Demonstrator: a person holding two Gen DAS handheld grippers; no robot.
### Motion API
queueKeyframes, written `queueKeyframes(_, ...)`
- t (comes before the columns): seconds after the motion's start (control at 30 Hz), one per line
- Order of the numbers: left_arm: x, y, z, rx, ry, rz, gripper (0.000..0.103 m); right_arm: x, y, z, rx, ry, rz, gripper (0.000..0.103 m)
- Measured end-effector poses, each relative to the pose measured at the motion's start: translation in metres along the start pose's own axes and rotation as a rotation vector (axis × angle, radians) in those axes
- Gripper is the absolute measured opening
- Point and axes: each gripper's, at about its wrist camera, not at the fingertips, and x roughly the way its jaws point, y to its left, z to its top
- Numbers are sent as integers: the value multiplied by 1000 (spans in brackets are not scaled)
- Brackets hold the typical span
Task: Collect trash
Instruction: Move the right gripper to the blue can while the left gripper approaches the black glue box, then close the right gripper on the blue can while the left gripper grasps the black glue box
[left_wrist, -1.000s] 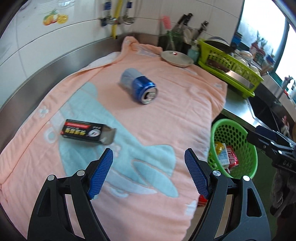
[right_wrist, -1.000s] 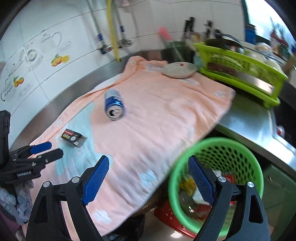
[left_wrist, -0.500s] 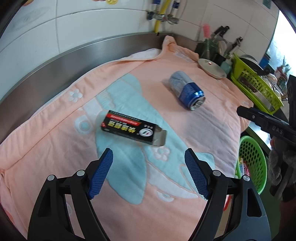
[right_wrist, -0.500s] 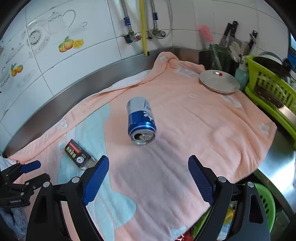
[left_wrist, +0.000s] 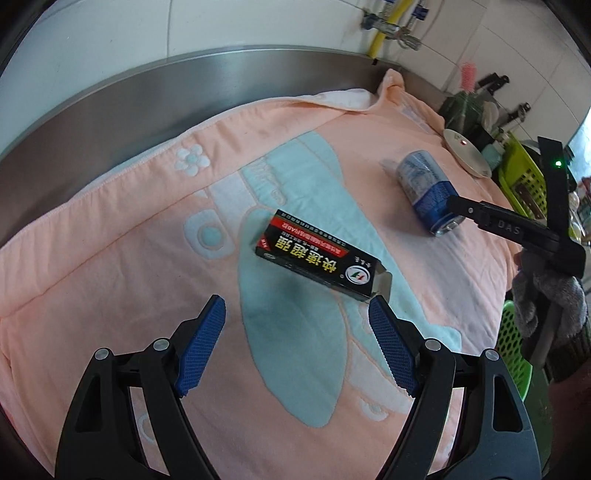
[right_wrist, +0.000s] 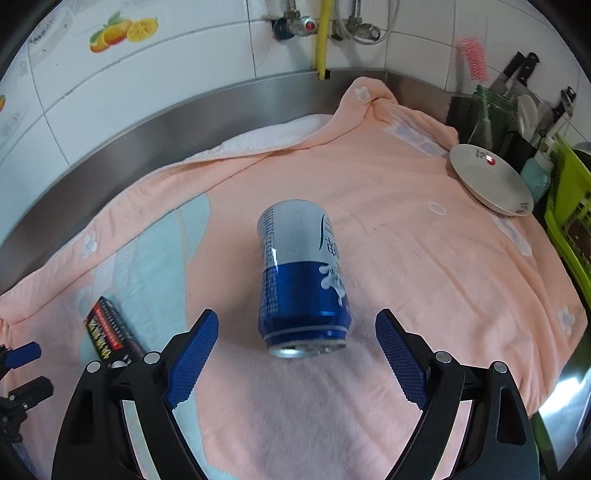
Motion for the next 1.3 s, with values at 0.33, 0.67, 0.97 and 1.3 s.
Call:
queueKeyframes(0.33, 22, 2, 15, -108, 51, -16, 79, 44, -4, 21, -11, 64, -21, 82)
queueKeyframes(0.67, 53, 10, 31, -292, 124, -46, 79, 57, -17, 15, 70, 98, 9, 60)
queueKeyframes(0.97, 78, 7, 41, -413, 178, -4, 79, 12, -20, -14, 108, 34, 41, 60)
queueKeyframes(1.3, 99, -2, 48, -514, 208, 136, 79, -52, -29, -66, 125, -44, 68, 60)
